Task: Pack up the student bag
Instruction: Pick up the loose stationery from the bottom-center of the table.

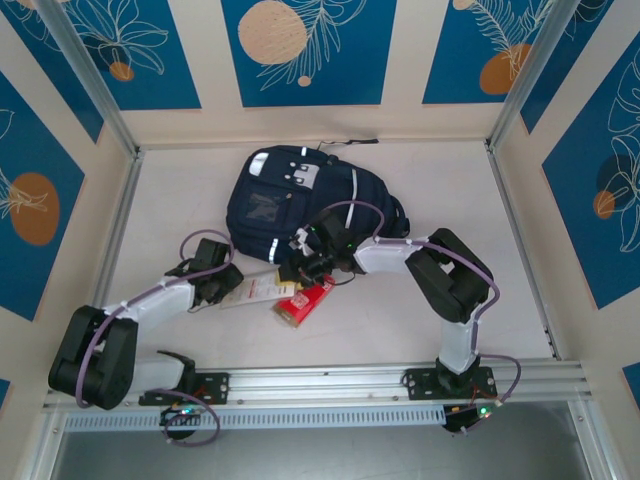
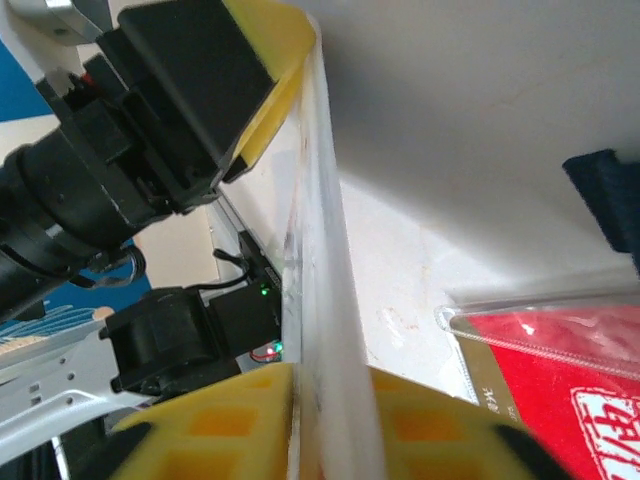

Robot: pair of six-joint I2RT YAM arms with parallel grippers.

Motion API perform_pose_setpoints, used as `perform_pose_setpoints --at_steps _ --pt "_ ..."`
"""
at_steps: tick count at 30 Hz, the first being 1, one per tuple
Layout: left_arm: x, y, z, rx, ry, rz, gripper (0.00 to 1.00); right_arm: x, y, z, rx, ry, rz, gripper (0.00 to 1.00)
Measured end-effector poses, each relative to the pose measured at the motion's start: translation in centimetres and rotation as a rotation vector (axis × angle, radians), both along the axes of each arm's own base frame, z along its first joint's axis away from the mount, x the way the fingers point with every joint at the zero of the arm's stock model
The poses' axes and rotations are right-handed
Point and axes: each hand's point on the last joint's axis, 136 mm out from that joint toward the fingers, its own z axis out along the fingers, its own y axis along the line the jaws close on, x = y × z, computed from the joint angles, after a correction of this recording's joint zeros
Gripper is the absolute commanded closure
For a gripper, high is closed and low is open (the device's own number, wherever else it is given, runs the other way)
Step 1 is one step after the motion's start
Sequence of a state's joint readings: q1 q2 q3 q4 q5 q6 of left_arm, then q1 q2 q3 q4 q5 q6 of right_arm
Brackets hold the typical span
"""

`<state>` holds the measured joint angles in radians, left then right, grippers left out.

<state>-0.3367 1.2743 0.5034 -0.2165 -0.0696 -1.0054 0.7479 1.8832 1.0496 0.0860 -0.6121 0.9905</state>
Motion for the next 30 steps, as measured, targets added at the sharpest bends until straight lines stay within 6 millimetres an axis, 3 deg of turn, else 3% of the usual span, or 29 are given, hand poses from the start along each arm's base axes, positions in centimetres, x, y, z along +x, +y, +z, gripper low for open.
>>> perform_pose_setpoints --at_steps 8,14,22,25,30 --pt "-1.8 -3.3 1.4 -0.129 0.019 -0.112 0.39 0.0 -2.8 0.9 -0.017 -0.005 -0.064 0.92" --pt "-1.4 -4.3 6.3 -0.145 -0.053 -0.200 0.37 0.0 -5.5 4.1 -0.007 -0.124 -0.105 0.91" --pt "2.5 -9.2 17.3 -0.062 -0.261 -0.467 0.36 -1.8 -11.9 7.0 -0.049 -0.285 -0.220 0.95" --pt "4.8 -12.4 19.5 -0.021 -0.289 -0.585 0.36 -2.0 -14.6 8.4 -0.067 -0.365 -0.289 0.98" --pt "8.7 -18.1 20.0 0.042 -0.272 -0.754 0.36 -1.5 -19.0 10.5 -0.127 -0.486 -0.416 1.00"
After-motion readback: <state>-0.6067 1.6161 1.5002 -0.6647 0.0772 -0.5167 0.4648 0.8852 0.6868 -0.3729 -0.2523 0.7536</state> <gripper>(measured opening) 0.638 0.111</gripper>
